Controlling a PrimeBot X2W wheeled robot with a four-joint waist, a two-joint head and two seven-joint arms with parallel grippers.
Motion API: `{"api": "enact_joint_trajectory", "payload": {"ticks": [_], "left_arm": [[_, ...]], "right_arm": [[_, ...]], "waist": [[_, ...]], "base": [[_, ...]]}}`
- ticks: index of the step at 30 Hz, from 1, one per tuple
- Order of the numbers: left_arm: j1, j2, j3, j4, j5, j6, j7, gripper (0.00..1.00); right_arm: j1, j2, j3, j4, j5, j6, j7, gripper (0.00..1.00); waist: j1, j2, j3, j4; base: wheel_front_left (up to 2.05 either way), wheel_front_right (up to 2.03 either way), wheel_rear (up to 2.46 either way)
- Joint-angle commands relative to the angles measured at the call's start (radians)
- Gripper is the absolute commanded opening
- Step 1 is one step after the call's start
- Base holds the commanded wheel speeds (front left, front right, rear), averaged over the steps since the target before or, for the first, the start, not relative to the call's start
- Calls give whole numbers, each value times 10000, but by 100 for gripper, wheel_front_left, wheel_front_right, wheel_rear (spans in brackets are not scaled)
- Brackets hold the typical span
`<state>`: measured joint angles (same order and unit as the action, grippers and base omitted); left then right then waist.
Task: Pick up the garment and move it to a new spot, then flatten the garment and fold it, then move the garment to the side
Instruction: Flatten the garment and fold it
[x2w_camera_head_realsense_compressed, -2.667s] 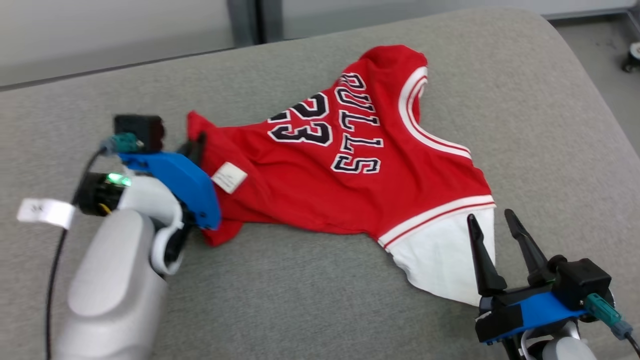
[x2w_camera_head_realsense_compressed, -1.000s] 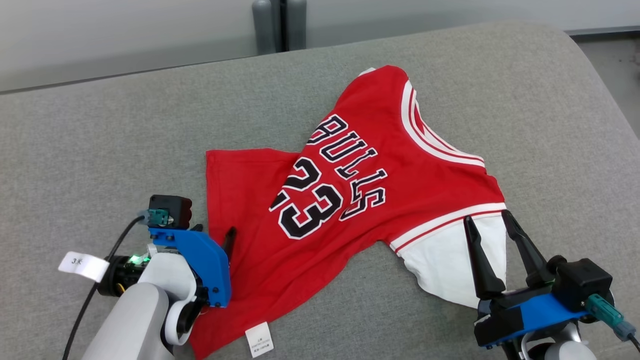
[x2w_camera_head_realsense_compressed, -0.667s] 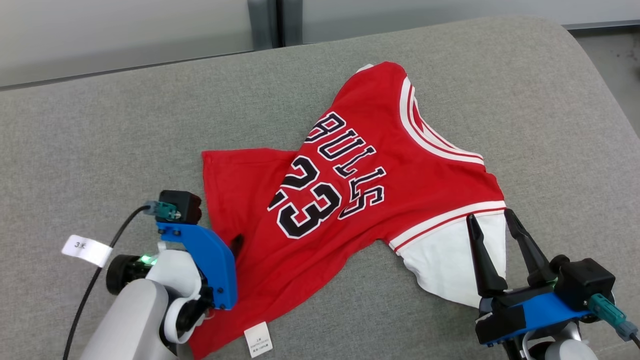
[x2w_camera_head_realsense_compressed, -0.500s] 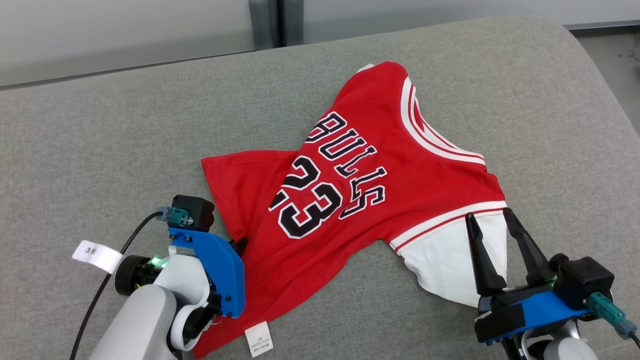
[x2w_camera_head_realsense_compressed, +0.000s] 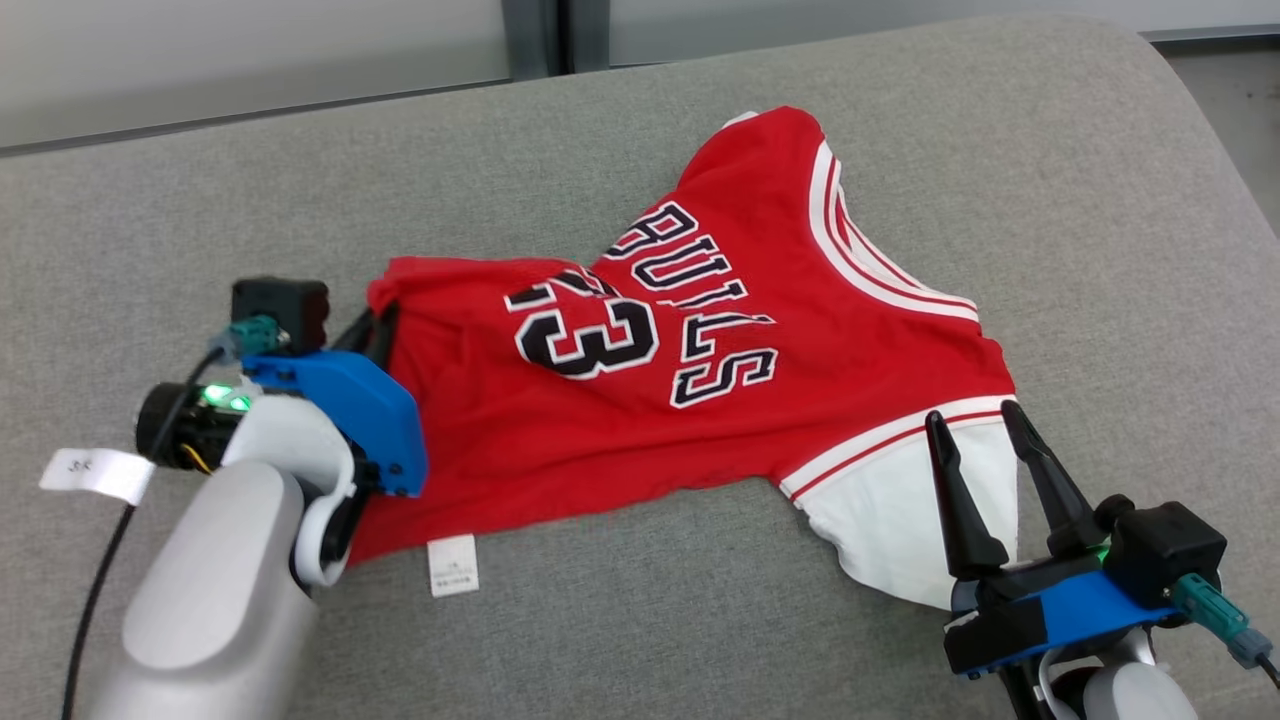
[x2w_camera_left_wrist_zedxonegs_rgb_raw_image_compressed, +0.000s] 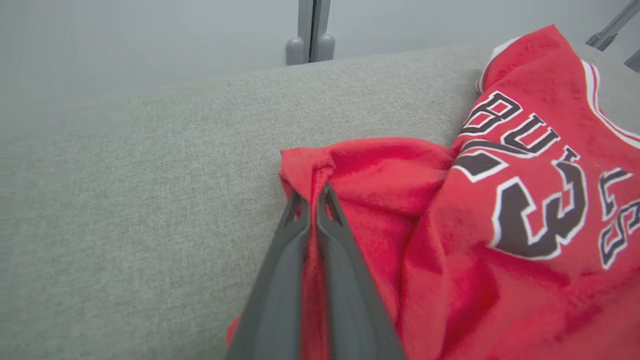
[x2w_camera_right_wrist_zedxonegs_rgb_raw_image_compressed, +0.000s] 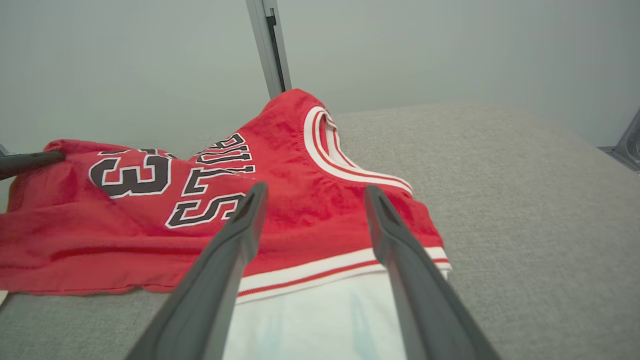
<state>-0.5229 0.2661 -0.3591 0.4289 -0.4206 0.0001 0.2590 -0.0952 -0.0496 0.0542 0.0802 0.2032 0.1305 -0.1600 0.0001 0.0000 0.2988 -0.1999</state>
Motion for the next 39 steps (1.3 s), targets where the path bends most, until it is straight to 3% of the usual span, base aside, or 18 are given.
{"api": "enact_joint_trajectory", "payload": {"ticks": [1, 8, 10, 11, 12, 13, 26, 39], "left_arm": [[-356, 89, 130, 283, 23, 3, -179, 0], [-1139, 296, 255, 1443, 118, -296, -1386, 0], [-1176, 316, 265, 1600, 147, -324, -1579, 5], [-1203, 295, 272, 1750, 130, -375, -1773, 46], [-1199, 241, 311, 1885, 71, -393, -1945, 78], [-1159, 193, 312, 2031, 51, -430, -2120, 100], [539, -496, 511, 2281, -573, -939, -5031, 100], [3450, -842, 1570, -388, 404, -231, -5242, 100]], "right_arm": [[-81, -16, 29, -5, -63, 5, -57, 100], [-92, -15, 70, 65, -91, 5, -82, 100], [-95, -16, 65, 83, -89, 5, -80, 100], [-93, -16, 50, 99, -87, 5, -73, 100], [-83, -16, 7, 107, -81, 5, -69, 100], [-65, -16, -31, 116, -87, 5, -53, 100], [362, -15, -625, 3, -319, 5, 325, 100], [1137, -15, -1532, 76, -304, 5, 436, 100]], "waist": [[-1, 0, 23, -62], [-1, 0, 66, -325], [-1, 0, 51, -348], [-1, 0, 25, -363], [-1, 0, -15, -362], [-1, 0, -71, -350], [-1, 0, -1522, 410], [-1, 0, -2480, 1236]], "base": [[0, 0, 0], [0, 0, 0], [0, 0, 0], [0, 0, 0], [0, 0, 0], [0, 0, 0], [0, 0, 0], [0, 0, 0]]}}
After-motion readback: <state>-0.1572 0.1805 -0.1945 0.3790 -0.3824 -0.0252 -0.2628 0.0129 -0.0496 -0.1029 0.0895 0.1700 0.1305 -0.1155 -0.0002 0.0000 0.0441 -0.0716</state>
